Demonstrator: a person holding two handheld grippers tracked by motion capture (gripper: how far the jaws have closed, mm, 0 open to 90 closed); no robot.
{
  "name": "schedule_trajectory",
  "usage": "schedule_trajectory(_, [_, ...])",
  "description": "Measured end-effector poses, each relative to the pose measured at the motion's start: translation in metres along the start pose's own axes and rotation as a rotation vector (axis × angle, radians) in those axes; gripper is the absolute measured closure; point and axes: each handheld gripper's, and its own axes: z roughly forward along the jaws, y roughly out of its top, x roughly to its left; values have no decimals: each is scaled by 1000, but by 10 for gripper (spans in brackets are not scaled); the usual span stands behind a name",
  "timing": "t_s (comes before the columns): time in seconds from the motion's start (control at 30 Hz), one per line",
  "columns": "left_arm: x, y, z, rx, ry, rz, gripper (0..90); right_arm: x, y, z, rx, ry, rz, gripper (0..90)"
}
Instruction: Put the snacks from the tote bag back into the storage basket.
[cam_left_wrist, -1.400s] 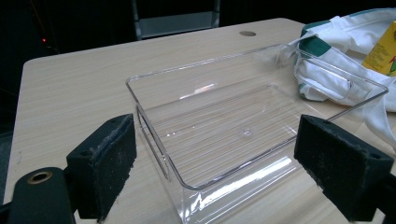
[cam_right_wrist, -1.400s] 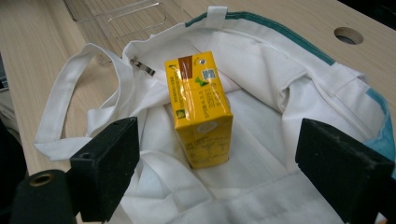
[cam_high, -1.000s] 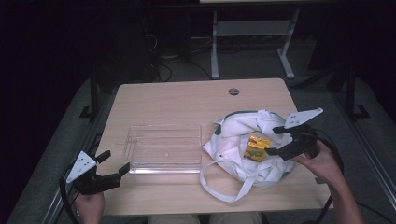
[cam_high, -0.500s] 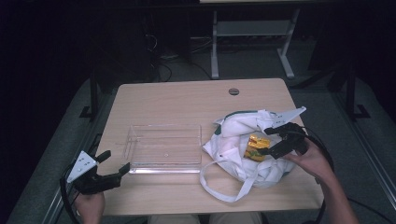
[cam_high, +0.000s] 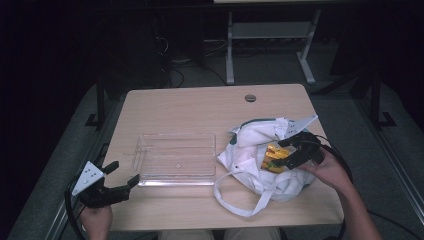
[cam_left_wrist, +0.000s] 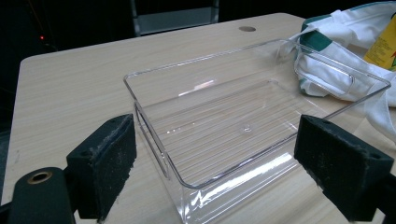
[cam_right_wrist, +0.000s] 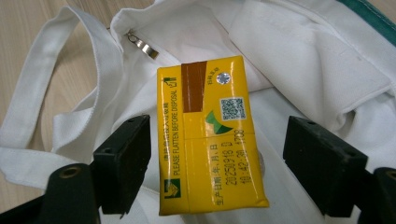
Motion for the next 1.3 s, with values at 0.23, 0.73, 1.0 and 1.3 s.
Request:
schedule_trajectory(0.23, [0, 0, 0, -2, -1, -1, 126, 0, 2, 4, 18, -9, -34, 343])
schedule_trajectory(0.73, [3, 0, 0, -9, -5, -12, 126, 2, 10, 6, 71, -35, -87, 490])
schedule_trajectory(1.0, [3, 0, -1, -8, -2, -14, 126, -1, 14, 6, 77, -30, -77, 504])
schedule_trajectory(1.3, [1, 1, 0, -12, -4, -10, 126, -3, 17, 1, 82, -23, -87, 513])
